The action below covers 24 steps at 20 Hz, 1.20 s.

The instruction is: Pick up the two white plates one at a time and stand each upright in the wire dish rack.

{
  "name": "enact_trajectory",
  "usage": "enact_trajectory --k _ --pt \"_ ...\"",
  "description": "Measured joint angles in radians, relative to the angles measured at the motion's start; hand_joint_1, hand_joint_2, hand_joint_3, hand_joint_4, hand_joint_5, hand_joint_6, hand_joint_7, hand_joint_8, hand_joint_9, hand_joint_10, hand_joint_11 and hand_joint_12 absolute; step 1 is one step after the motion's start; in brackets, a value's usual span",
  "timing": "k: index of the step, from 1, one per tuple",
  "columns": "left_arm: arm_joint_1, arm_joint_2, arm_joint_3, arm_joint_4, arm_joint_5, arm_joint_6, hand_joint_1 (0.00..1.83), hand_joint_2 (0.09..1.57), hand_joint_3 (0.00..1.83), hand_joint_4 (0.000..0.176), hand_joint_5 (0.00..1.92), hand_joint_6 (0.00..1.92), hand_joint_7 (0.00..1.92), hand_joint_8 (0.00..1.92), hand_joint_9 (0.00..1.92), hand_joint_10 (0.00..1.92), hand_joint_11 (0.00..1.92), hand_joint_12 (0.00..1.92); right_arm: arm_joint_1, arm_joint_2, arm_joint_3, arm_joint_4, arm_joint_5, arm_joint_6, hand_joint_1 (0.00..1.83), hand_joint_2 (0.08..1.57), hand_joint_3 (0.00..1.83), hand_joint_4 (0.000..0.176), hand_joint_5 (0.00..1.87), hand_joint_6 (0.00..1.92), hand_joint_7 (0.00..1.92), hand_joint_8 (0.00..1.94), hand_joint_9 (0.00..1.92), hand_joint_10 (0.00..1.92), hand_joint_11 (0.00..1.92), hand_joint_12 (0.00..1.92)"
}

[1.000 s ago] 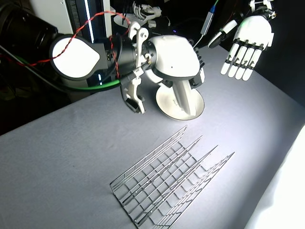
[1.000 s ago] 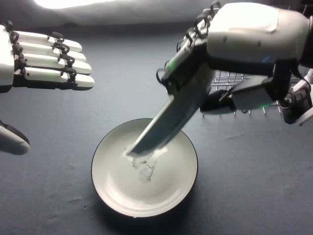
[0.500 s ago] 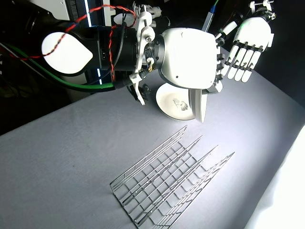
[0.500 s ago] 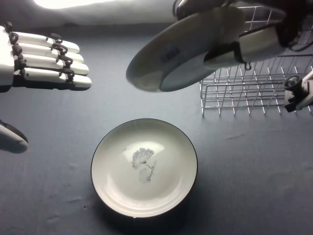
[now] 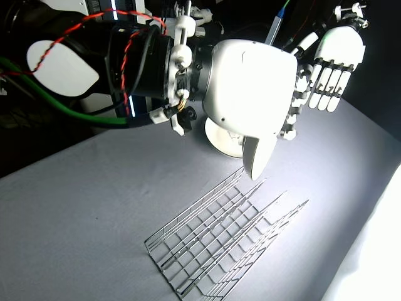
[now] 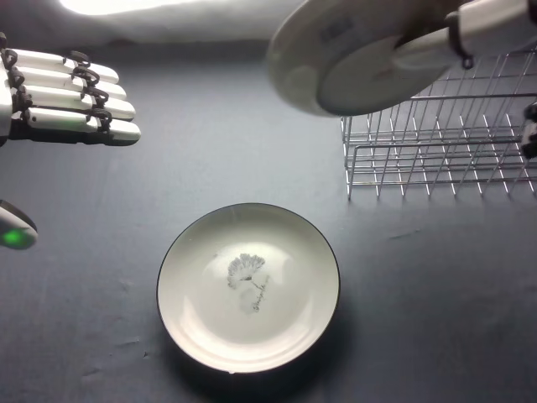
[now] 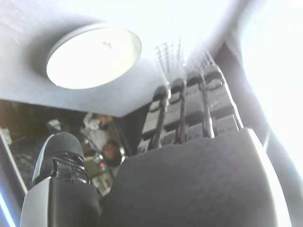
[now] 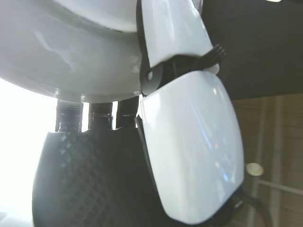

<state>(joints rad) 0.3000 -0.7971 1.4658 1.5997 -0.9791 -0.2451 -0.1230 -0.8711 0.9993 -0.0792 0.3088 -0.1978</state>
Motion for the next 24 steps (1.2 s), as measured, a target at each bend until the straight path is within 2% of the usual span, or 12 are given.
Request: enact_trajectory --k 6,8,9,10,13,16,24 --pt "-0.001 -0.023 0.027 -0.003 0.002 0.000 0.00 1.11 0.00 0.000 0.00 0.00 0.00 0.00 0.00 0.00 0.00 0.00 0.000 0.029 0.033 0.014 -0.015 -0.003 1.49 1.09 0.00 0.000 0.93 0.99 1.04 0.72 1.00 0.94 0.83 1.53" --pt "0.023 -0.028 0.036 -0.027 0.004 0.000 0.00 1.11 0.00 0.000 0.00 0.00 0.00 0.00 0.00 0.00 0.00 0.00 -0.001 0.038 0.043 0.019 -0.024 -0.003 1.49 1.09 0.00 0.000 0.93 1.00 1.04 0.72 1.00 0.94 0.84 1.52" --pt "0.029 -0.036 0.040 -0.011 0.010 0.000 0.00 1.12 0.00 0.000 0.00 0.00 0.00 0.00 0.00 0.00 0.00 0.00 -0.007 0.042 0.045 0.020 -0.024 -0.005 1.49 1.09 0.00 0.000 0.93 1.01 1.04 0.72 0.99 0.94 0.84 1.51" --pt "0.029 -0.040 0.042 0.005 0.012 0.001 0.00 1.12 0.01 0.000 0.00 0.00 0.00 0.00 0.00 0.00 0.00 0.00 -0.019 0.048 0.048 0.022 -0.021 -0.005 1.49 1.09 0.00 0.000 0.93 1.00 1.04 0.73 0.99 0.94 0.85 1.50" --pt "0.028 -0.043 0.056 -0.024 0.005 0.000 0.00 1.11 0.00 0.000 0.00 0.00 0.00 0.00 0.00 0.00 0.00 0.00 -0.067 0.051 0.069 0.024 -0.023 -0.008 1.49 1.09 0.00 0.000 0.91 1.03 1.02 0.75 1.00 0.94 0.83 1.53" --pt "0.027 -0.053 0.079 -0.017 0.001 0.000 0.00 1.12 0.00 0.000 0.00 0.00 0.00 0.00 0.00 0.00 0.00 0.00 -0.107 0.055 0.105 0.027 0.014 -0.006 1.49 1.09 0.00 0.000 0.91 1.02 1.03 0.74 1.01 0.93 0.85 1.50" --pt "0.016 -0.058 0.070 -0.014 -0.033 0.000 0.00 1.13 0.01 0.000 0.00 0.00 0.00 0.00 0.00 0.00 0.00 0.00 -0.209 0.048 0.164 0.033 0.065 -0.002 1.49 1.09 0.00 0.000 0.91 1.01 1.02 0.75 1.00 0.96 0.84 1.52"
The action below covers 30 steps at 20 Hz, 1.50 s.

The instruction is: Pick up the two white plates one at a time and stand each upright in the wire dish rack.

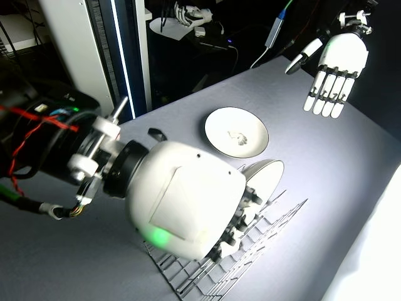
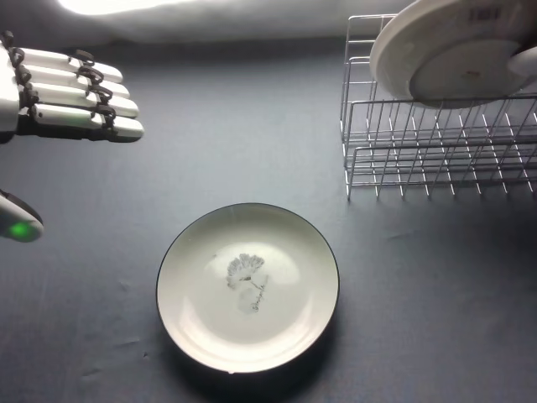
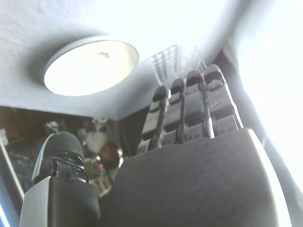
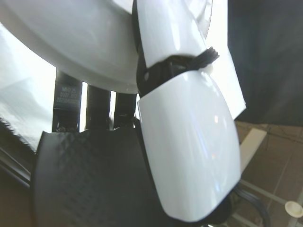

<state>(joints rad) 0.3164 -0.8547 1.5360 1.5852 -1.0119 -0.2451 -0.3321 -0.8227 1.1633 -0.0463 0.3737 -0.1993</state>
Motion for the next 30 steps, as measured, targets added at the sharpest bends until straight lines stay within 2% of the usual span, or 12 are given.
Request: enact_trajectory --k 10,11,13,14,15,16,19,21,23,26,27,30 --pt "0.048 -0.010 -0.077 0.011 -0.003 0.013 0.00 1.13 0.01 0.000 0.00 0.00 0.00 0.00 0.00 0.00 0.00 0.00 -0.085 -0.021 0.058 -0.016 0.006 -0.006 1.49 1.09 0.00 0.000 0.90 0.98 1.01 0.77 1.00 0.97 0.84 1.53" --pt "0.094 -0.010 -0.090 -0.039 0.003 0.046 0.00 1.12 0.00 0.000 0.00 0.00 0.00 0.00 0.00 0.00 0.00 0.00 -0.091 -0.023 0.058 -0.014 0.011 -0.006 1.40 1.11 0.01 0.000 0.88 1.09 0.99 0.85 0.97 1.10 0.82 1.21" --pt "0.148 -0.011 -0.101 -0.086 0.012 0.067 0.00 1.12 0.00 0.000 0.00 0.00 0.00 0.00 0.00 0.00 0.00 0.00 -0.097 -0.023 0.059 -0.013 0.019 -0.006 1.37 1.14 0.00 0.000 0.80 1.21 0.93 0.97 0.93 1.18 0.80 1.09" --pt "0.167 -0.014 -0.104 -0.090 0.022 0.068 0.00 1.13 0.00 0.000 0.00 0.00 0.00 0.00 0.00 0.00 0.00 0.00 -0.097 -0.023 0.060 -0.014 0.021 -0.008 1.22 1.19 0.00 0.000 0.74 1.35 0.91 1.07 0.85 0.68 0.74 1.02" --pt "0.201 -0.016 -0.110 -0.130 0.044 0.073 0.00 1.12 0.00 0.000 0.00 0.00 0.00 0.00 0.00 0.00 0.00 0.00 -0.110 -0.023 0.063 -0.014 0.034 -0.008 1.25 1.13 0.00 0.000 0.71 0.24 0.82 0.20 0.84 0.20 0.61 0.96" --pt "0.217 -0.016 -0.117 -0.156 0.058 0.080 0.00 1.12 0.00 0.000 0.00 0.00 0.00 0.00 0.00 0.00 0.00 0.00 -0.117 -0.023 0.063 -0.018 0.040 -0.006 1.24 1.12 0.00 0.000 0.70 0.09 0.79 0.06 0.80 0.09 0.51 0.96" --pt "0.267 -0.027 -0.146 -0.211 0.087 0.117 0.00 1.12 0.00 0.000 0.00 0.00 0.00 0.00 0.00 0.00 0.00 0.00 -0.127 -0.023 0.064 -0.024 0.051 0.000 1.23 1.10 0.00 0.000 0.60 0.01 0.68 0.00 0.71 0.01 0.35 0.99" --pt "0.288 -0.030 -0.166 -0.212 0.101 0.140 0.00 1.13 0.00 0.000 0.00 0.00 0.00 0.00 0.00 0.00 0.00 0.00 -0.130 -0.021 0.064 -0.041 0.060 0.001 1.19 1.06 0.00 0.000 0.40 0.00 0.43 0.00 0.43 0.00 0.04 1.08" --pt "0.302 -0.032 -0.187 -0.222 0.146 0.169 0.00 1.13 0.00 0.000 0.00 0.00 0.00 0.00 0.00 0.00 0.00 0.00 -0.121 -0.021 0.064 -0.063 0.070 -0.010 1.11 1.03 0.00 0.000 0.22 0.00 0.17 0.00 0.18 0.00 0.00 0.77" --pt "0.322 -0.032 -0.209 -0.227 0.161 0.191 0.00 1.15 0.01 0.000 0.00 0.00 0.00 0.00 0.00 0.00 0.00 0.00 -0.092 -0.024 0.040 -0.082 0.046 -0.011 0.99 0.95 0.00 0.000 0.10 0.00 0.04 0.01 0.04 0.00 0.00 0.42" --pt "0.329 -0.032 -0.219 -0.227 0.163 0.203 0.00 1.13 0.00 0.000 0.00 0.00 0.00 0.00 0.00 0.00 0.00 0.00 -0.075 -0.024 0.027 -0.090 0.050 -0.011 0.89 0.91 0.00 0.000 0.01 0.00 0.00 0.00 0.00 0.00 0.00 0.16" --pt "0.348 -0.032 -0.234 -0.228 0.177 0.218 0.00 1.12 0.00 0.000 0.00 0.00 0.00 0.00 0.00 0.00 0.00 0.00 -0.036 -0.023 -0.009 -0.114 0.055 -0.010 0.83 0.86 0.00 0.000 0.00 0.00 0.00 0.00 0.00 0.00 0.00 0.06"
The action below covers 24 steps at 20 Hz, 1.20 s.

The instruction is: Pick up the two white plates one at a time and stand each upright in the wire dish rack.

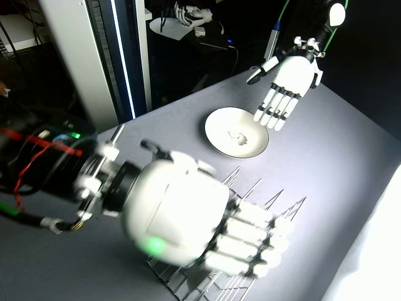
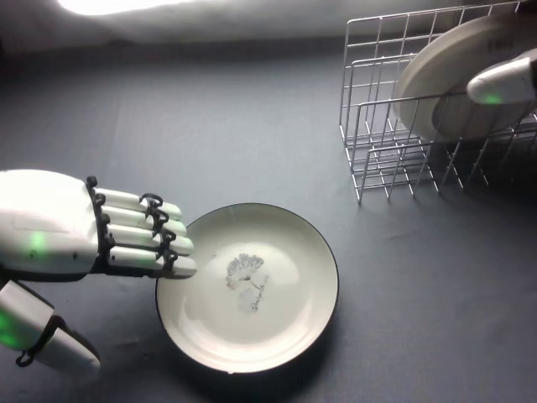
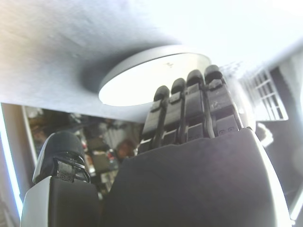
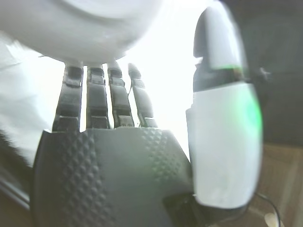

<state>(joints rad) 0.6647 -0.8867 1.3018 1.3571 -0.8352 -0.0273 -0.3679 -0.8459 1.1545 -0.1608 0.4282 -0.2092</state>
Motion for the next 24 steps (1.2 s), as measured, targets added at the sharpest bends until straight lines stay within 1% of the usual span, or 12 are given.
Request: enact_trajectory --k 1,3,5,6,8,9,10,12,15,19,21,24 --pt "0.000 0.000 -0.008 0.008 0.009 0.002 0.00 1.13 0.00 0.000 0.00 0.00 0.00 0.00 0.00 0.00 0.00 0.00 0.023 0.001 -0.020 -0.021 -0.002 -0.002 0.74 0.83 0.00 0.000 0.00 0.00 0.00 0.00 0.00 0.00 0.00 0.00" --pt "0.000 0.000 -0.016 -0.004 0.011 0.008 0.00 1.12 0.00 0.000 0.00 0.00 0.00 0.00 0.00 0.00 0.00 0.00 0.061 0.001 -0.052 -0.074 -0.003 -0.002 0.74 0.82 0.00 0.000 0.00 0.00 0.00 0.00 0.00 0.00 0.00 0.00" --pt "0.002 0.000 -0.019 -0.005 0.014 0.015 0.00 1.13 0.00 0.000 0.00 0.00 0.00 0.00 0.00 0.00 0.00 0.00 0.082 0.003 -0.080 -0.139 0.011 -0.001 0.82 0.79 0.00 0.000 0.00 0.00 0.00 0.00 0.00 0.00 0.00 0.00" --pt "0.007 0.000 -0.021 -0.006 0.020 0.023 0.00 1.14 0.00 0.000 0.00 0.00 0.00 0.00 0.00 0.00 0.00 0.00 0.085 0.003 -0.092 -0.193 0.024 0.000 0.89 0.77 0.00 0.000 0.00 0.00 0.00 0.00 0.00 0.00 0.00 0.00" --pt "0.019 -0.002 -0.028 0.000 0.035 0.029 0.00 1.13 0.00 0.000 0.00 0.00 0.00 0.00 0.00 0.00 0.00 0.00 0.085 0.003 -0.112 -0.356 0.050 0.001 1.03 0.75 0.00 0.000 0.00 0.00 0.00 0.00 0.00 0.00 0.00 0.00" --pt "0.024 -0.003 -0.029 -0.003 0.036 0.031 0.00 1.12 0.00 0.000 0.00 0.00 0.00 0.00 0.00 0.00 0.00 0.00 0.085 0.000 -0.117 -0.417 0.063 0.001 1.06 0.77 0.00 0.000 0.00 0.00 0.00 0.00 0.00 0.00 0.00 0.00" --pt "0.030 -0.003 -0.031 -0.005 0.039 0.033 0.00 1.14 0.00 0.000 0.00 0.00 0.00 0.00 0.00 0.00 0.00 0.00 0.085 -0.007 -0.121 -0.484 0.079 0.001 1.05 0.83 0.01 0.000 0.00 0.00 0.00 0.00 0.00 0.00 0.00 0.00" --pt "0.038 -0.009 -0.033 -0.013 0.048 0.035 0.00 1.14 0.00 0.000 0.00 0.00 0.00 0.00 0.00 0.00 0.00 0.00 0.085 -0.019 -0.124 -0.633 0.116 0.001 1.11 0.88 0.02 0.000 0.00 0.00 0.00 0.00 0.00 0.00 0.00 0.00" --pt "0.050 -0.008 -0.040 -0.020 0.057 0.044 0.00 1.14 0.01 0.000 0.00 0.00 0.00 0.00 0.00 0.00 0.00 0.00 0.084 -0.040 -0.125 -0.806 0.160 -0.002 1.25 0.94 0.03 0.000 0.00 0.00 0.00 0.00 0.00 0.00 0.00 0.00" --pt "0.077 -0.009 -0.040 -0.002 0.074 0.048 0.00 1.13 0.00 0.000 0.00 0.00 0.00 0.00 0.00 0.00 0.00 0.00 0.069 -0.060 -0.127 -0.911 0.180 -0.002 1.43 1.00 0.02 0.000 0.00 0.00 0.00 0.00 0.00 0.00 0.00 0.00" --pt "0.096 -0.009 -0.042 0.021 0.092 0.048 0.00 1.14 0.01 0.000 0.00 0.00 0.00 0.00 0.00 0.00 0.00 0.00 0.058 -0.065 -0.127 -0.933 0.183 -0.003 1.50 1.04 0.02 0.000 0.00 0.00 0.00 0.00 0.00 0.00 0.00 0.00" --pt "0.119 -0.009 -0.046 0.019 0.100 0.049 0.00 1.15 0.01 0.000 0.00 0.00 0.00 0.00 0.00 0.00 0.00 0.00 0.040 -0.078 -0.127 -0.988 0.181 -0.001 1.52 1.06 0.03 0.000 0.00 0.00 0.00 0.00 0.00 0.00 0.00 0.00"
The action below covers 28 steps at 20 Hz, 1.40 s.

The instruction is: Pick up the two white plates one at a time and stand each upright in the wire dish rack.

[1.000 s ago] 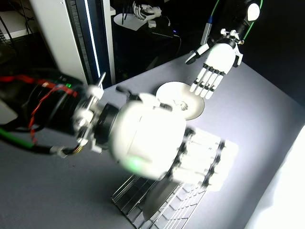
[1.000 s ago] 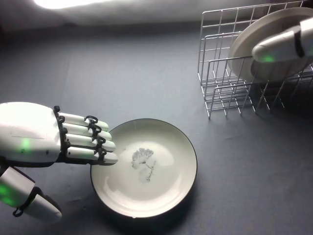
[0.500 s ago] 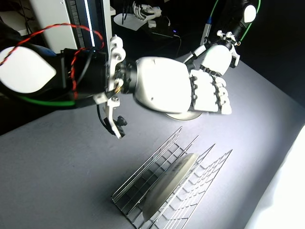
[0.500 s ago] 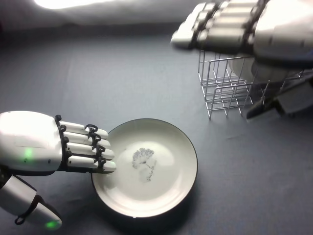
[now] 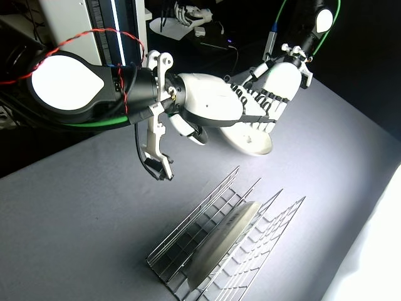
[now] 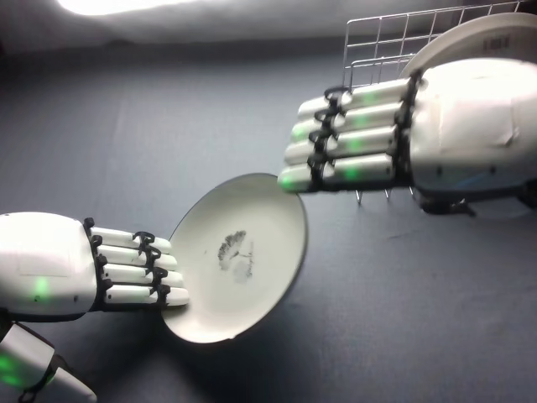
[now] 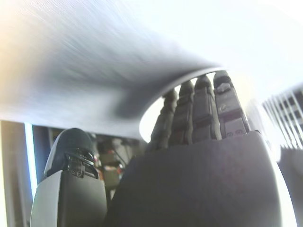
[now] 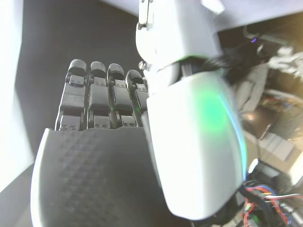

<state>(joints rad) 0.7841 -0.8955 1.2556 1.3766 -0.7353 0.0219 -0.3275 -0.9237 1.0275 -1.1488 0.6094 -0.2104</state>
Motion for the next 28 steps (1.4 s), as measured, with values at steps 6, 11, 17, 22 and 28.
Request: enact_trajectory --k 6,11,17,22,28 --pt "0.005 0.000 -0.002 -0.001 0.001 0.000 0.00 1.14 0.00 0.000 0.00 0.00 0.00 0.00 0.00 0.00 0.00 0.00 -0.036 -0.059 -0.002 -0.022 -0.020 -0.001 1.52 1.08 0.02 0.000 0.00 0.00 0.00 0.00 0.00 0.00 0.00 0.00" --pt "0.008 0.000 -0.002 -0.003 0.001 0.000 0.00 1.16 0.01 0.000 0.00 0.00 0.00 0.00 0.00 0.00 0.00 0.00 -0.064 -0.124 -0.002 -0.019 -0.082 -0.002 1.56 1.09 0.02 0.000 0.00 0.00 0.00 0.00 0.00 0.00 0.00 0.00" --pt "0.013 0.000 -0.001 -0.005 0.000 0.000 0.00 1.15 0.00 0.000 0.00 0.00 0.00 0.00 0.00 0.00 0.00 0.00 -0.087 -0.224 0.005 -0.011 -0.167 -0.002 1.53 1.09 0.01 0.000 0.00 0.00 0.00 0.00 0.00 0.00 0.00 0.00" --pt "0.013 0.000 0.001 -0.004 -0.001 0.000 0.00 1.16 0.00 0.000 0.00 0.00 0.00 0.00 0.00 0.00 0.00 0.00 -0.090 -0.316 0.061 -0.008 -0.206 -0.001 1.57 1.11 0.00 0.000 0.00 0.00 0.00 0.00 0.00 0.00 0.00 0.32" --pt "0.013 0.000 0.003 -0.004 -0.003 0.000 0.00 1.17 0.01 0.000 0.00 0.00 0.00 0.00 0.00 0.00 0.00 0.00 -0.092 -0.408 0.172 -0.006 -0.225 -0.003 1.62 1.12 0.00 0.000 0.00 0.00 0.00 0.00 0.00 0.00 0.00 0.59"
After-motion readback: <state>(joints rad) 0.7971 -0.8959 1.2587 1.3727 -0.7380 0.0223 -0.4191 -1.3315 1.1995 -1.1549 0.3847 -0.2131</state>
